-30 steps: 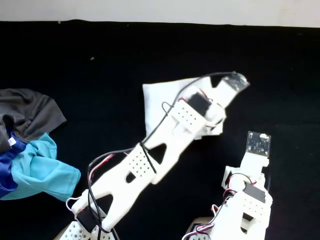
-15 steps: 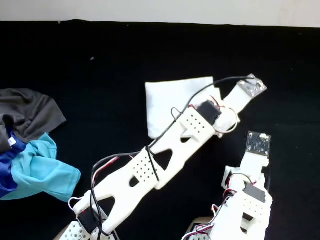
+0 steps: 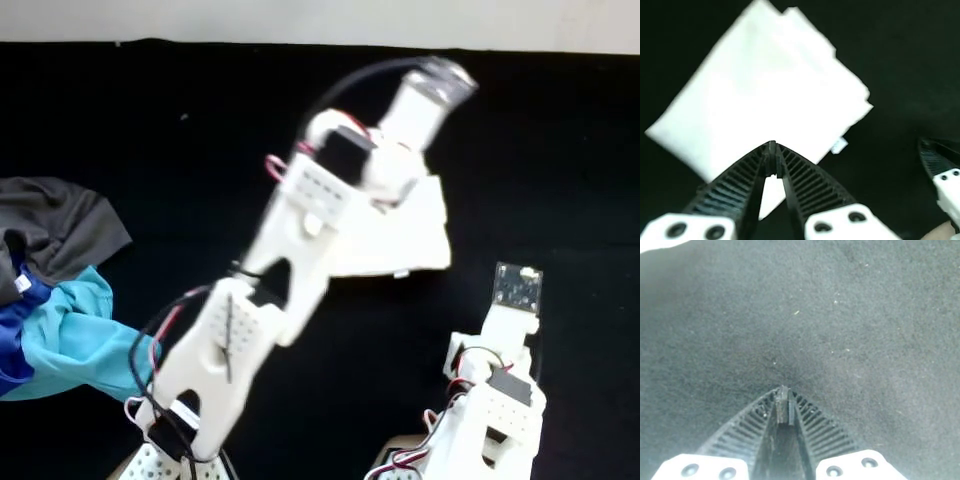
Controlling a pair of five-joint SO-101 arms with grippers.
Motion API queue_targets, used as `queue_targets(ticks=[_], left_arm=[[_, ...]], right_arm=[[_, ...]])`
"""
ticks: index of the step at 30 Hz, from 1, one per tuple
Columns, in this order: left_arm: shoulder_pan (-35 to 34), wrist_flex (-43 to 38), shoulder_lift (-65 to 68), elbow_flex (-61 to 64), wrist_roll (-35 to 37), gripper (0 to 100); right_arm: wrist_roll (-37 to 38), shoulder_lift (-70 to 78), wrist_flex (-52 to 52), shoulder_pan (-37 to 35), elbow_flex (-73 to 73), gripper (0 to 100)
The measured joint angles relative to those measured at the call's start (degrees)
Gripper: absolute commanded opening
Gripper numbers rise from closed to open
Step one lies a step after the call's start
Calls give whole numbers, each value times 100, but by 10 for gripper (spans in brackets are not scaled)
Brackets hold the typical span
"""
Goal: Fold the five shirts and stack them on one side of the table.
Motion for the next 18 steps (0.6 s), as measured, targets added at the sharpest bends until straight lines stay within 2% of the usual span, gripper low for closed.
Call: queue_targets(ticks=[4, 10, 14, 18], left_arm=[[-598, 18, -1266, 1442, 0, 11], [-1468, -88, -3473, 4993, 0, 10], [-2101, -862, -4352, 7543, 0, 10], [-2927, -2207, -5310, 10031, -18, 10]], right_arm=[[0, 0, 0, 0, 0, 7], [0, 0, 0, 0, 0, 7], [0, 0, 0, 0, 0, 7], [0, 0, 0, 0, 0, 7]])
